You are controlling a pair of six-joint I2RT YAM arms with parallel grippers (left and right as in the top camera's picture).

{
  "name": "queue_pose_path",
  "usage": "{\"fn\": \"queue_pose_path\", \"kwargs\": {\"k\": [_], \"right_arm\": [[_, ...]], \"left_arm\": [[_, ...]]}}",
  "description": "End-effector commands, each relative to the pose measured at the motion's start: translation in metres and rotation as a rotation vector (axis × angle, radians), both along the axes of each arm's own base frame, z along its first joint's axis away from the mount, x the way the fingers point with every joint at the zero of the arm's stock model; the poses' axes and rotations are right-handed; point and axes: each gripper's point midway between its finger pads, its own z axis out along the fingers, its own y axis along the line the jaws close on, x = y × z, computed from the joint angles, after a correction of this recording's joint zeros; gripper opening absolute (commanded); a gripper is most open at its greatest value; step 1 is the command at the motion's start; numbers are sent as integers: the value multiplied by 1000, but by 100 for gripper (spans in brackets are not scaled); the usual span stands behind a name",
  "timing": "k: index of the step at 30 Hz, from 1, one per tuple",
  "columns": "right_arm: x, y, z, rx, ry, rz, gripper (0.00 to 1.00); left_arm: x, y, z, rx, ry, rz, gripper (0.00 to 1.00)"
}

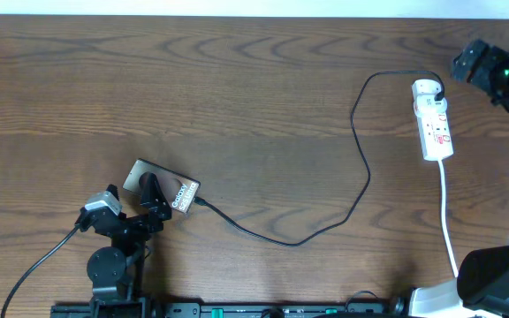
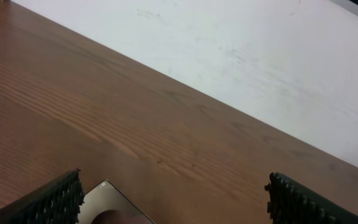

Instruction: Plug charger to phone and switch on socket

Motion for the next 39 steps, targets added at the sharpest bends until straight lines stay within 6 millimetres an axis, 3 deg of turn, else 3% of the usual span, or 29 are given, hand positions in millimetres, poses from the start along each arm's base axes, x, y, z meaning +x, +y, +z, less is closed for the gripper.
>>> {"fn": "queue_pose_path", "kwargs": {"k": [1, 8, 11, 12, 13, 16, 23, 27, 39], "right_arm": [[10, 23, 10, -68, -79, 92, 99], [6, 102, 23, -322, -357, 435, 99], [-11, 136, 23, -425, -553, 533, 99], [-29, 153, 20, -457, -676, 559, 99], [-38, 157, 18, -464, -718, 560, 99], [-79, 161, 3, -492, -894, 539, 99], [-135, 155, -45, -526, -1014, 498, 99], [-150, 152, -71, -523, -1001, 494, 99], [-177, 149, -138, -460, -727, 553, 99]], "left_arm": [[-1, 4, -15, -9, 50, 24, 92], [-1, 4, -15, -9, 50, 24, 92], [-1, 4, -15, -9, 50, 24, 92], [-1, 4, -15, -9, 50, 24, 92], [-1, 4, -15, -9, 50, 24, 92], [-1, 4, -15, -9, 50, 24, 92], [-1, 4, -15, -9, 50, 24, 92], [-1, 4, -15, -9, 50, 24, 93], [-1, 4, -15, -9, 50, 24, 93]]}}
